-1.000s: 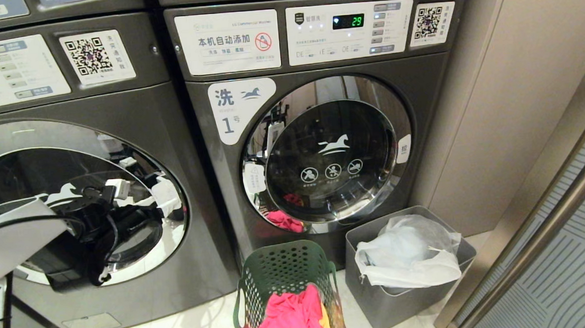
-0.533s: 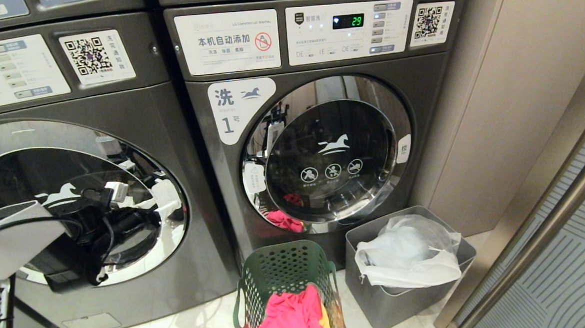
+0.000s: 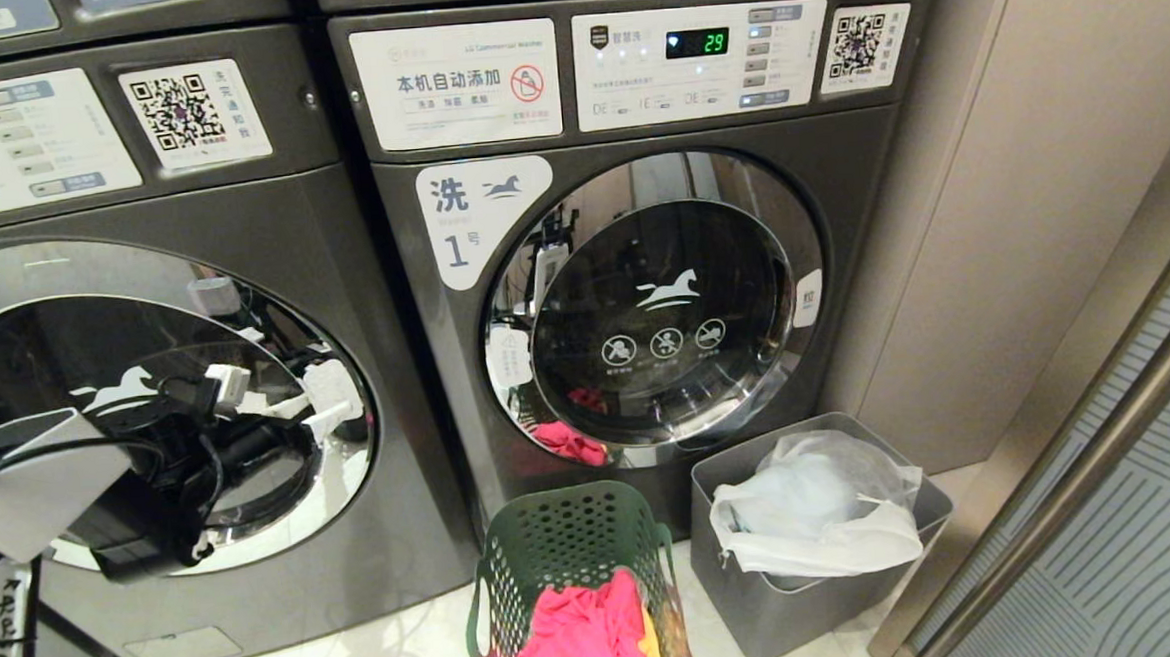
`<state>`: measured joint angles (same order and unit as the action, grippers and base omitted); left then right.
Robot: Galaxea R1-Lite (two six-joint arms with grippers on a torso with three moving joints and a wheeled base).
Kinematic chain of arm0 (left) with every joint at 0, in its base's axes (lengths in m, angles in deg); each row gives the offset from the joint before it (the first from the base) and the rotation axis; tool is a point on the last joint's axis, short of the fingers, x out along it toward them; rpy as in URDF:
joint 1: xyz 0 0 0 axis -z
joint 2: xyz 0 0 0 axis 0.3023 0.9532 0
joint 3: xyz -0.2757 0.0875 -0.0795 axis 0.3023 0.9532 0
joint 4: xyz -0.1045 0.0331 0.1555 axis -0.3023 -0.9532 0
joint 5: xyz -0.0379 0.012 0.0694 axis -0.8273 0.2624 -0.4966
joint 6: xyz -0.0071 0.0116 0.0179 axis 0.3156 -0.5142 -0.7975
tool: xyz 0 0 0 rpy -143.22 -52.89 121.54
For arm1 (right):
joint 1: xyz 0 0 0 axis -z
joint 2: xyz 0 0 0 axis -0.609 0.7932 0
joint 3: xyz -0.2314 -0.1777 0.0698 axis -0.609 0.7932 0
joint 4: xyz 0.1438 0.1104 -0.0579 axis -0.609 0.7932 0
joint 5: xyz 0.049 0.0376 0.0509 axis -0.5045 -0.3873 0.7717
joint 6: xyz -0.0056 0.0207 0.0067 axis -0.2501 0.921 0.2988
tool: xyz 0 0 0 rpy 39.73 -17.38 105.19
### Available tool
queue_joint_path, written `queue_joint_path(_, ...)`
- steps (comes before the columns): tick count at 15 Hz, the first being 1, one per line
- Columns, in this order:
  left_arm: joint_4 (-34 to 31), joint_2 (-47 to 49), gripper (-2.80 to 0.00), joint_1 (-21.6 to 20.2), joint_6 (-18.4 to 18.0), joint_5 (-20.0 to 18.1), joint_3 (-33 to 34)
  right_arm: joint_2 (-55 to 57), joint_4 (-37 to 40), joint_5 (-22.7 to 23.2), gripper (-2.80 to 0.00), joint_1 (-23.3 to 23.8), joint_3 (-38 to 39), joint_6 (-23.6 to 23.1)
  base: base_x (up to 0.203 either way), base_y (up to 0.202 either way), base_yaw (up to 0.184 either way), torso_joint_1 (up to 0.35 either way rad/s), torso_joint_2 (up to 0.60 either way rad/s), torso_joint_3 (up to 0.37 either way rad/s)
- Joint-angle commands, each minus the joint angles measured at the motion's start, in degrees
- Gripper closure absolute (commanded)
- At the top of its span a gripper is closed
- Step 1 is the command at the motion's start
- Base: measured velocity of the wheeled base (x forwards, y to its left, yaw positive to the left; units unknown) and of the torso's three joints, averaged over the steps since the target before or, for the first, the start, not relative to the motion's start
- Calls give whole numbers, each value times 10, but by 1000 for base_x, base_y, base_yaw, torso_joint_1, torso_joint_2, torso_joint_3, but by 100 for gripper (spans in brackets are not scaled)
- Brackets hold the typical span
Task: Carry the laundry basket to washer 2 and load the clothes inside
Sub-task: Open the lid of the washing machine
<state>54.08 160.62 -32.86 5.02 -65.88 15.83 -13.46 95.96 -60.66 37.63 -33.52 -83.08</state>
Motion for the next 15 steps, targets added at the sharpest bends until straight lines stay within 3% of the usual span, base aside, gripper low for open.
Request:
queue_joint_path(1,4,2,-280,1,0,-9,-3,0,1,0,0,0,0,-1,0,0,0,0,0,0)
queue_joint_path(8,4,11,-280,14,-2,-30,-7,0,1,0,0,1,0,0,0,0,0,0,0,0)
queue_joint_path(15,4,53,-280,28,7,-33,-69,1,1,0,0,0,0,-1,0,0,0,0,0,0)
